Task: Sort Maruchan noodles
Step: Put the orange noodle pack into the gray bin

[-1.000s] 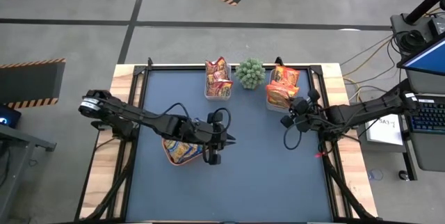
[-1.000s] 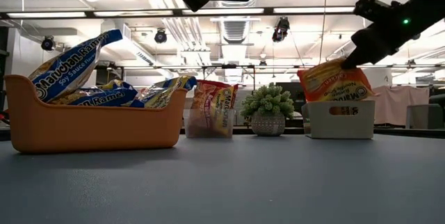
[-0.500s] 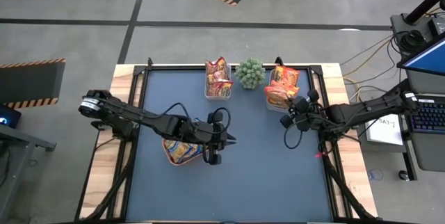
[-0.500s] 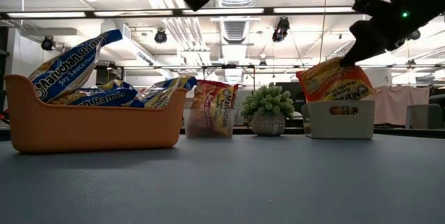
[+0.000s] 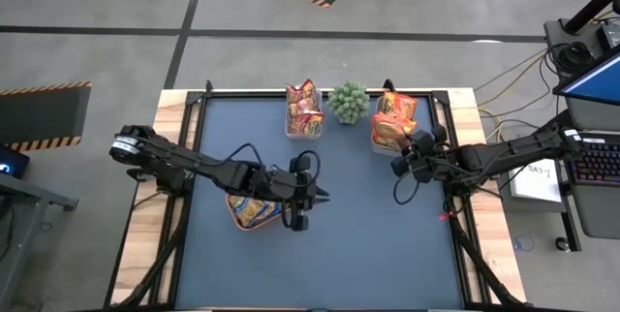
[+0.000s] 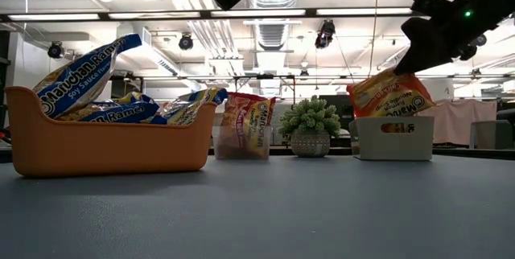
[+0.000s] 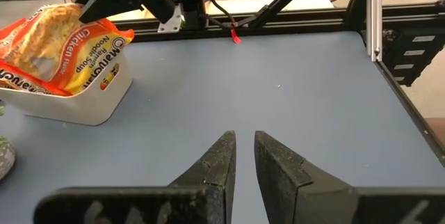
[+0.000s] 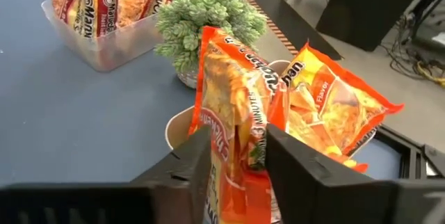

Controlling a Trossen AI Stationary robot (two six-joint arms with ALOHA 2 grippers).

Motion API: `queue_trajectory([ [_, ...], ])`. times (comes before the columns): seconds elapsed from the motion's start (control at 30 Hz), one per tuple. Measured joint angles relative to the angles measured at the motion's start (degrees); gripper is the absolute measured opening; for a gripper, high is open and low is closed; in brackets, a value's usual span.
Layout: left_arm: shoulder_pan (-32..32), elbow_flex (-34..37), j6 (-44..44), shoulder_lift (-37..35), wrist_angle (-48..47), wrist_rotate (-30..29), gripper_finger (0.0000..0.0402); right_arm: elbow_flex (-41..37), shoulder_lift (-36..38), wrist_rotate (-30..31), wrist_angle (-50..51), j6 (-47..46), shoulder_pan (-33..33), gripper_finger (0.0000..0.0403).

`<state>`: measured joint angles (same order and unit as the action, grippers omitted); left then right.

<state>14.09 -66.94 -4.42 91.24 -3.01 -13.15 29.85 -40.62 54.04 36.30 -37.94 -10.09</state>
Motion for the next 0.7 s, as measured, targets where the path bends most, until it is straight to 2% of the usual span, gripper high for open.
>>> queue_trajectory([
  [0.2,0.76,-0.6,-0.61,-1.04,-0.97,-0.03,0.0037,3.17,0.17,-0.02,3.09,-1.67,0.0,0.0158],
  [0.4,2.52,-0.68,-0.67,-4.08,-2.5,-2.5,0.0037,9.19,-0.01,-0.26,7.52,-2.44,0.0,0.0165],
  [0.57,5.09,-0.71,-2.42,-7.09,-7.8,-7.64,0.0037,12.16,-0.11,-5.7,9.71,-4.83,0.0,0.0142],
  [0.7,7.86,0.93,-3.63,-9.09,-9.05,-10.86,0.0037,11.14,-0.68,-7.49,16.65,-14.03,0.0,0.0093],
])
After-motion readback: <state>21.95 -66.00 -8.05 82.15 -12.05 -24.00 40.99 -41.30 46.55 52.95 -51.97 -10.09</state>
